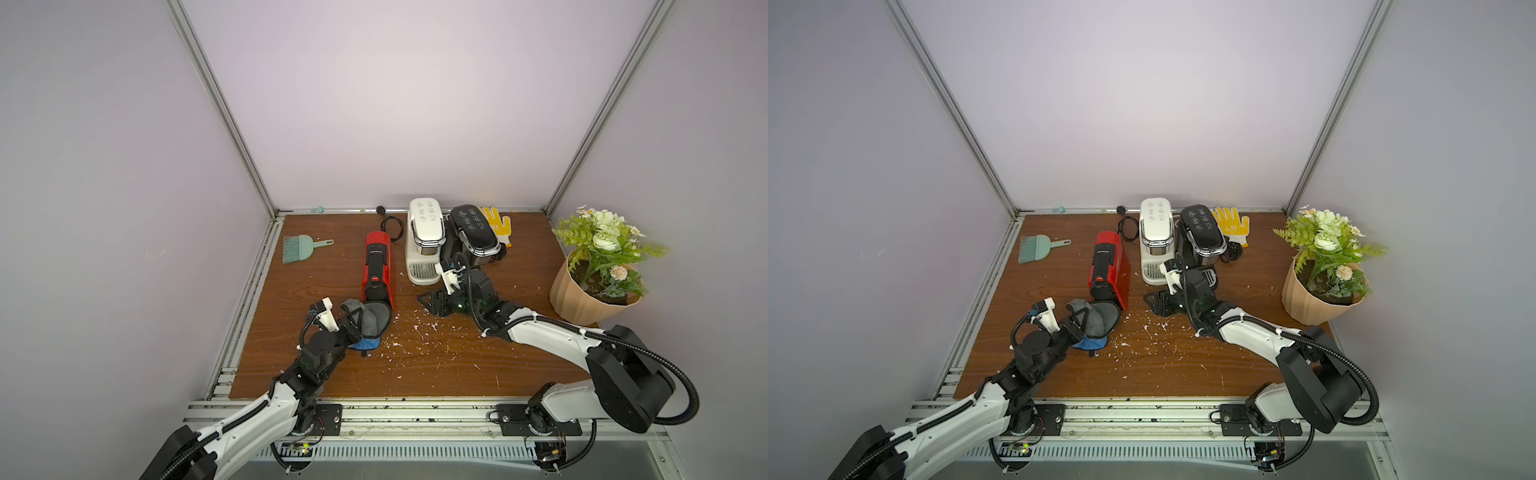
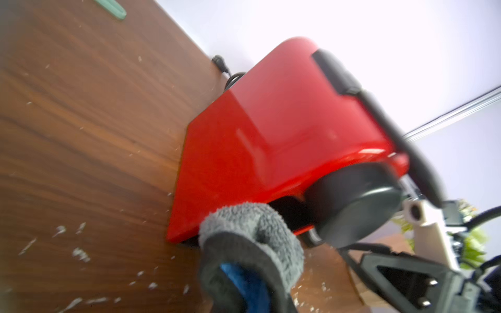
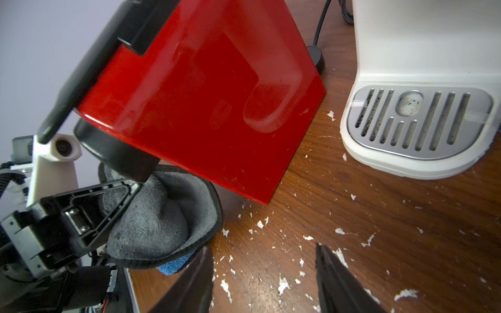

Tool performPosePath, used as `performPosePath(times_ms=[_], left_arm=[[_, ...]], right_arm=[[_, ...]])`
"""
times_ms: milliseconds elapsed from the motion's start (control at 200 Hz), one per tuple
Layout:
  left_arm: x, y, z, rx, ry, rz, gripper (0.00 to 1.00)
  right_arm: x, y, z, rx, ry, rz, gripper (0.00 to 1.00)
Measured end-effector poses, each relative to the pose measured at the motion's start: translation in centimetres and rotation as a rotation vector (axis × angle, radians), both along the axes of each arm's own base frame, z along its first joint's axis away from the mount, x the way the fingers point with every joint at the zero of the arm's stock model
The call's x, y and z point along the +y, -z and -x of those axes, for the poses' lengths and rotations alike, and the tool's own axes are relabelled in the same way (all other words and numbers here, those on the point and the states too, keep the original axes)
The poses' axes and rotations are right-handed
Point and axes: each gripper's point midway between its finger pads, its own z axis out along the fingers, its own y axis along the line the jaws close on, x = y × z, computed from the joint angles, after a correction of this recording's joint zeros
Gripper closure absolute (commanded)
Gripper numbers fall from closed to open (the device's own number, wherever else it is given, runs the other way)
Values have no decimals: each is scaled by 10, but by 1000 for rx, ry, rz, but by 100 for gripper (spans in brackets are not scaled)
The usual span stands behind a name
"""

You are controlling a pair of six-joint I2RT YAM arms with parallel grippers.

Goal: Wipe the surface of a coffee machine
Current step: Wipe the dirt from the surface of the coffee machine.

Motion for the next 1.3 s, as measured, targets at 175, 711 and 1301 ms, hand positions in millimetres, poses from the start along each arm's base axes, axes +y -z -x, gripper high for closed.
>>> performPosePath(times_ms=[175, 711, 1301], left_arm=[[-8, -20, -5, -46, -5, 61, 100], [-31, 2, -24, -10, -18, -13, 100], [-78, 27, -51, -60, 105, -176, 100]], right_arm=[[0, 0, 0, -1, -1, -1, 37], [0, 0, 0, 0, -1, 2, 37], [-1, 2, 1, -4, -5, 15, 37]])
